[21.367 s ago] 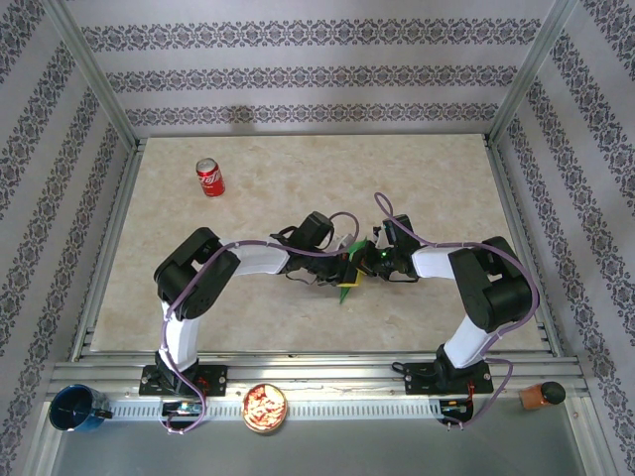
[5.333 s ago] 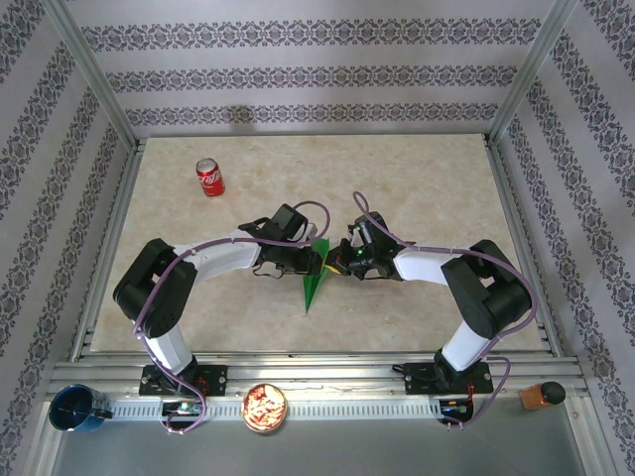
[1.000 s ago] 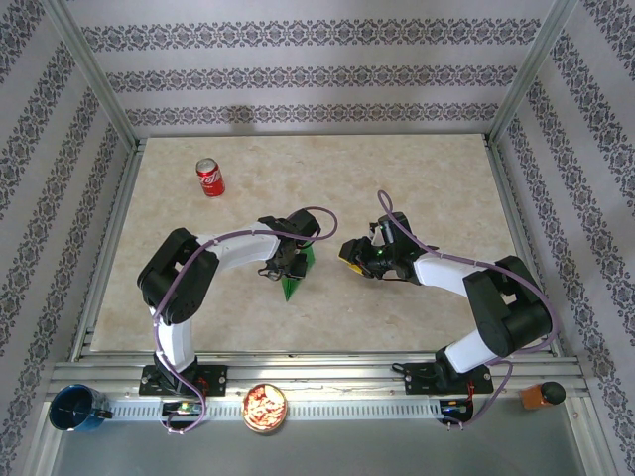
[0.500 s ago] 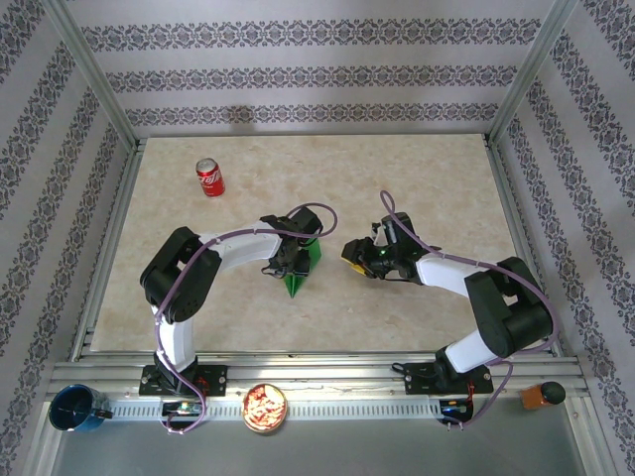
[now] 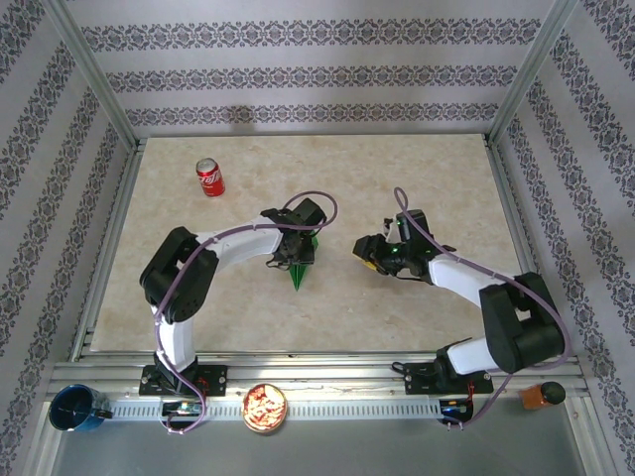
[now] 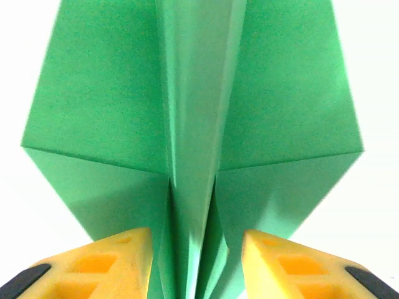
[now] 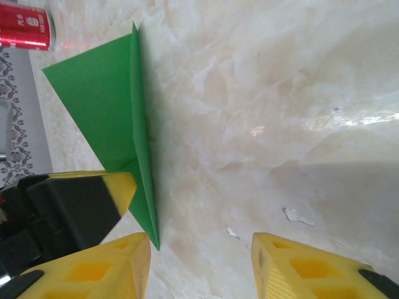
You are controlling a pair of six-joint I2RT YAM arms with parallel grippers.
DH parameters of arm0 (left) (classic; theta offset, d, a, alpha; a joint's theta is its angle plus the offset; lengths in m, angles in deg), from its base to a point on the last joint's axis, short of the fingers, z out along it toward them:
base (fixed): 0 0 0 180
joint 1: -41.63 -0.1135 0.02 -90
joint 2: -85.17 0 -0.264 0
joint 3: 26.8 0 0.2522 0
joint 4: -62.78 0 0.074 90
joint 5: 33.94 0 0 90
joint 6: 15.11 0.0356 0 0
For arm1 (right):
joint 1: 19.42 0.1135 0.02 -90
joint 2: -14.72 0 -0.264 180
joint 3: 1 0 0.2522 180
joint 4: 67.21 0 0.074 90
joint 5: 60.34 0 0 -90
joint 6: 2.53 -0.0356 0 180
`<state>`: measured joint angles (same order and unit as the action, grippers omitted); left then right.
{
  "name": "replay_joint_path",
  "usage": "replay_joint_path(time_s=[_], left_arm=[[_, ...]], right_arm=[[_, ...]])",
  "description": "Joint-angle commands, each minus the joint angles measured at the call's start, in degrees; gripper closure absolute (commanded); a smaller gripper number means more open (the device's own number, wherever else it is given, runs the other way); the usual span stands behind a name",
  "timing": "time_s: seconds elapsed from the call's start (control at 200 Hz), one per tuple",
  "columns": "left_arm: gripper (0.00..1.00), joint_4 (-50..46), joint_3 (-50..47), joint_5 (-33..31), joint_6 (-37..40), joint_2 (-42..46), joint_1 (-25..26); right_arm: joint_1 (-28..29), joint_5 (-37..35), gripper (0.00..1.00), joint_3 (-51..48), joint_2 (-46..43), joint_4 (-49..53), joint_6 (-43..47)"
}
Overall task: Fold a paper plane with a square sheet of paper (pick it up from the middle)
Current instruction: Move a paper plane to the center of the table, then reset both arms
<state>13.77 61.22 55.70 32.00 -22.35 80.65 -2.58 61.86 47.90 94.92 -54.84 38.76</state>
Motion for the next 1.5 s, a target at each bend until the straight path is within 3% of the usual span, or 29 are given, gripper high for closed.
replay_joint_path(time_s=[0.0, 0.15, 0.285, 0.37, 0.425, 0.45, 0.53, 0.565, 0.66, 0.784, 0.849, 0.939, 0.969, 1.029, 1.089, 1.134, 1.189, 1.219, 1.289, 1.349, 1.404, 1.494], left_arm=[[0.57, -1.54, 0.71, -2.08, -1.94, 5.09, 0.61], [0.56, 1.5, -2.29, -4.3, 0.14, 12.31, 0.61], [0.46, 6.16, -9.05, -12.09, 6.37, 21.74, -0.75], [0.38, 10.48, -15.29, -15.79, 12.55, 27.89, -3.74], [0.29, 12.9, -19.7, -18.23, 16.65, 31.7, -6.42], [0.24, 14.56, -22.01, -18.83, 18.67, 33.59, -7.86], [0.05, 20.51, -29.83, -20.91, 22.75, 39.31, -14.04], [0.0, 22.97, -32.68, -20.15, 24.32, 41.54, -17.45], [0.0, 29.13, -39.25, -16.96, 30.05, 46.05, -24.67], [0.0, 35.61, -43.8, -13.54, 33.81, 45.12, -32.06], [0.0, 41.18, -45.61, -12.11, 36.23, 43.32, -33.04], [0.0, 52.63, -49.13, -11.32, 39.25, 39.75, -33.46], [0.0, 55.16, -49.74, -11.61, 39.31, 38.49, -33.69], [0.0, 61.09, -50.92, -10.08, 40.41, 35.74, -34.35], [0.0, 69.27, -52.31, -8.89, 42.25, 32.26, -34.71], [0.01, 69.83, -51.28, -7.82, 42.9, 30.7, -34.8], [0.01, 75.33, -51.56, -6.94, 44.51, 28.09, -34.99], [0.01, 78.91, -51.93, -6.41, 44.55, 26.77, -35.3], [0.01, 83.13, -51.71, -2.47, 44.14, 23.07, -36.8], [0.01, 85.4, -51.44, -0.01, 44.27, 19.1, -37.59], [0.01, 93.55, -53.29, 0.8, 44.07, 15.52, -38.25], [0.01, 90.66, -53.32, -0.8, 40.04, 16.9, -40.39]], right_arm=[[-1.31, -2.86, 0.52, 2.22, -3.11, 5.94, 5.28], [-2.5, -11.77, 0.49, 6.62, -7.18, 17.17, 12.72], [-2.6, -33.56, 0.41, 10.39, -11.54, 23.37, 21.93], [-2.65, -44.91, 0.29, 7.96, -13.85, 17.22, 30.71], [-2.65, -52.56, 0.15, 5.06, -14.04, 10.9, 35.38], [-2.65, -55.75, 0.03, 3.63, -13.75, 7.18, 37.48], [-2.91, -61.94, 0.02, -1.47, -11.23, -6.71, 42.56], [-2.94, -61.72, 0.02, -2.93, -9.65, -11.61, 44.82], [-4.18, -56.59, 0.02, -2.51, -4.12, -15.37, 47.46], [-5.08, -50.03, 0.02, -2.62, 2.5, -24.32, 49.62], [-5.39, -41.97, 0.02, -2.97, 3.02, -26.68, 54.07], [-5.73, -39.5, 0.02, -5.82, 3.46, -33.75, 57.78], [-6.67, -38.19, 0.02, -7.48, 3.68, -38.03, 57.05], [-8.97, -34.15, 0.02, -7.52, 1.96, -35.17, 55.42], [-12.8, -28.27, 0.02, -9.17, 1.86, -38.56, 52.47], [-16.15, -24.6, 0.02, -10.48, 2.23, -40.86, 49.83], [-18.87, -21.01, 0.02, -14.07, 7.46, -53.74, 47.18], [-19.16, -20.21, 0.02, -15.07, 9.84, -61.09, 45.87], [-18.88, -23.23, 0.02, -13.07, 5.84, -49.13, 47.48], [-17.42, -29.83, 0.02, -14.13, 8.33, -55.74, 46.01], [-17.24, -32.09, 0.02, -13.97, 6.92, -52.96, 45.82], [-17.04, -32.7, 0.02, -14.07, 7.45, -53.86, 45.8]])
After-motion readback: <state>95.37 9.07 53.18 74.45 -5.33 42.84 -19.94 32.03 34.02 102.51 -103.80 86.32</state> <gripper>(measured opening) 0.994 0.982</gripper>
